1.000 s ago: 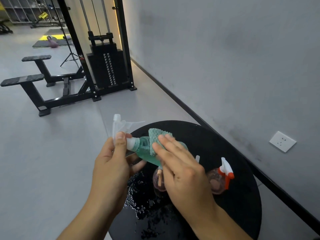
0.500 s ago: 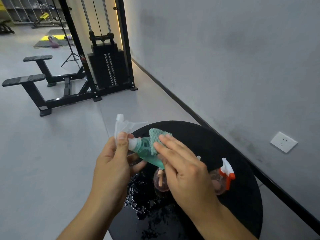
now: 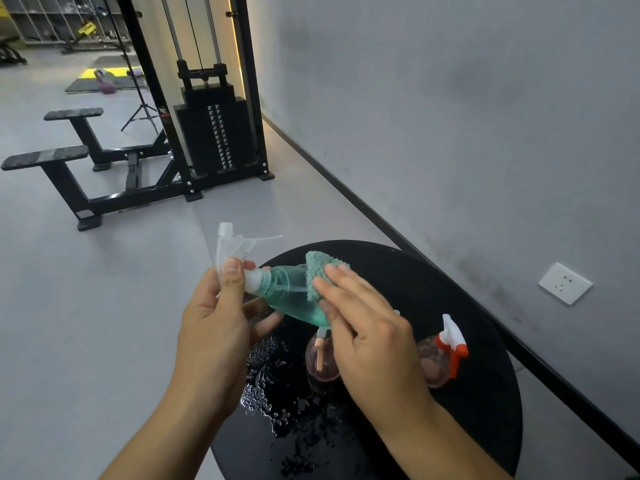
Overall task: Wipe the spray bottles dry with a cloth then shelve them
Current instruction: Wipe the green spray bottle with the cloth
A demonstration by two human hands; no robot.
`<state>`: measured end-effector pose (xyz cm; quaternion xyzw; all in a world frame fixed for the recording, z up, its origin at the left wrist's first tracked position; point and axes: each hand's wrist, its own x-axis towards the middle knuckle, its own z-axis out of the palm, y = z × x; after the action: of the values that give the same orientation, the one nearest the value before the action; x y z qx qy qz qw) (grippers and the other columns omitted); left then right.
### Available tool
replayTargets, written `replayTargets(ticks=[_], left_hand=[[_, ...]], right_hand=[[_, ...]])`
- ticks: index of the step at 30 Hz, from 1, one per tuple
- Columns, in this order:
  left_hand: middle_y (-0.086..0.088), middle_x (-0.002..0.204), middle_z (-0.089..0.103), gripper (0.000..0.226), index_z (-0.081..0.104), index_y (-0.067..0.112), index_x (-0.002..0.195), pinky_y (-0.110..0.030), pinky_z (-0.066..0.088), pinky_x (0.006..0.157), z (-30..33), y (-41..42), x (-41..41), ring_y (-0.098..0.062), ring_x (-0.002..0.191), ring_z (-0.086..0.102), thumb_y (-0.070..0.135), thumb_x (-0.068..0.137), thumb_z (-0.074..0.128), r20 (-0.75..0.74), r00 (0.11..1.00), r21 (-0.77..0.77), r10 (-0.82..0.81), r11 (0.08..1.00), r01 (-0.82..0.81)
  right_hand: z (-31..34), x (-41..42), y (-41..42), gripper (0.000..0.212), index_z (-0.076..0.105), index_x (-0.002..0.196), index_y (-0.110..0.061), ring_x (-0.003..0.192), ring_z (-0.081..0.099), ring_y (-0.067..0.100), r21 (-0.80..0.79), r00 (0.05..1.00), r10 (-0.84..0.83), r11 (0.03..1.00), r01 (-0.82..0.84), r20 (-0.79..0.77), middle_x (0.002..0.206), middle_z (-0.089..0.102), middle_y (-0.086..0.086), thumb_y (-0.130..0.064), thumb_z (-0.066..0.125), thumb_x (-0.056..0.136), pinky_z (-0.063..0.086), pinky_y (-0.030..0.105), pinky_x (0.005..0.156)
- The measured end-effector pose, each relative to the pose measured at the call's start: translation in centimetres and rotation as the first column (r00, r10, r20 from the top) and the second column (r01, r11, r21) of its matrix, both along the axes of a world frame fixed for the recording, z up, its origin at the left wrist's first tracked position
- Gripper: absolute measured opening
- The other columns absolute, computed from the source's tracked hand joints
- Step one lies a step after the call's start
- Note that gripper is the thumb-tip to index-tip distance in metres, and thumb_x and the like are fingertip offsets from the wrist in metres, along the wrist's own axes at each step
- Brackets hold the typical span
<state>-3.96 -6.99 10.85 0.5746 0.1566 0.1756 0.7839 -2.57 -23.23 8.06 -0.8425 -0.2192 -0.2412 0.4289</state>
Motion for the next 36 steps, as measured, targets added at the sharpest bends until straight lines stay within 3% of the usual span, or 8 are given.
replayTargets(ticks=[4,9,15,21,26,33,36], left_hand=[[0.003,0.093,0.081,0.03,0.066,0.019,0.102,-0.029,0.064,0.066,0.1,0.0,0.1,-0.02,0.087,0.08,0.043,0.108,0.048,0.008,1.0,0.004,0.002,1.0,-0.002],[-0.001,0.1,0.081,0.03,0.067,0.023,0.101,-0.03,0.063,0.067,-0.2,-0.1,0.2,-0.024,0.091,0.08,0.046,0.107,0.049,-0.004,1.0,0.008,-0.008,1.0,0.008],[0.005,0.089,0.079,0.029,0.064,0.019,0.101,-0.029,0.064,0.067,0.2,-0.2,0.2,-0.019,0.085,0.079,0.041,0.11,0.047,0.025,1.0,0.002,0.004,1.0,-0.004],[0.006,0.086,0.079,0.029,0.064,0.02,0.1,-0.024,0.06,0.061,-0.2,-1.1,0.0,-0.014,0.078,0.079,0.041,0.11,0.047,0.021,0.999,0.043,-0.044,0.998,0.044],[0.009,0.087,0.078,0.028,0.062,0.021,0.102,-0.026,0.061,0.065,0.3,-0.4,0.1,-0.012,0.082,0.078,0.04,0.112,0.044,0.026,0.999,0.08,-0.035,0.996,0.033],[0.005,0.091,0.078,0.027,0.063,0.023,0.102,-0.03,0.065,0.068,-0.3,-0.9,-0.2,-0.014,0.081,0.078,0.04,0.112,0.045,0.012,0.997,0.064,-0.072,0.995,0.071],[0.006,0.091,0.078,0.027,0.062,0.023,0.101,-0.03,0.065,0.069,0.2,-0.4,-0.2,-0.011,0.079,0.077,0.04,0.112,0.045,0.042,0.998,0.052,-0.048,0.998,0.046]], right_hand=[[-0.1,0.5,-0.5,0.038,0.063,0.133,-0.022,0.136,0.045,0.0,0.058,0.994,-0.083,0.994,0.087,-0.068,0.141,0.058,-0.008,-0.012,0.065,0.097,0.045,0.027,0.109],[0.3,0.1,0.0,0.038,0.064,0.133,-0.02,0.138,0.042,0.0,-0.027,1.0,0.024,0.999,-0.024,-0.002,0.142,0.057,-0.006,-0.009,0.065,0.096,0.04,0.026,0.113],[0.5,1.1,-0.9,0.035,0.065,0.131,-0.024,0.133,0.047,-0.004,0.095,0.989,-0.083,0.991,0.094,-0.119,0.138,0.059,-0.012,-0.014,0.064,0.097,0.043,0.027,0.11],[0.9,-0.2,0.2,0.034,0.066,0.131,-0.021,0.134,0.046,-0.001,0.021,0.997,0.025,0.999,-0.024,-0.069,0.14,0.059,-0.008,-0.014,0.064,0.098,0.044,0.026,0.11],[1.0,0.7,-1.0,0.034,0.067,0.129,-0.022,0.129,0.05,-0.004,0.072,0.987,-0.066,0.994,0.078,-0.15,0.137,0.061,-0.011,-0.013,0.065,0.097,0.042,0.023,0.109],[0.7,-0.1,0.3,0.032,0.068,0.128,-0.017,0.133,0.05,0.005,0.037,0.999,0.013,0.999,-0.012,-0.03,0.138,0.061,-0.005,-0.011,0.065,0.098,0.043,0.029,0.111],[0.9,0.6,-0.9,0.033,0.067,0.131,-0.022,0.131,0.049,-0.001,0.055,0.99,-0.057,0.996,0.065,-0.127,0.138,0.061,-0.008,-0.014,0.062,0.099,0.042,0.026,0.111]])
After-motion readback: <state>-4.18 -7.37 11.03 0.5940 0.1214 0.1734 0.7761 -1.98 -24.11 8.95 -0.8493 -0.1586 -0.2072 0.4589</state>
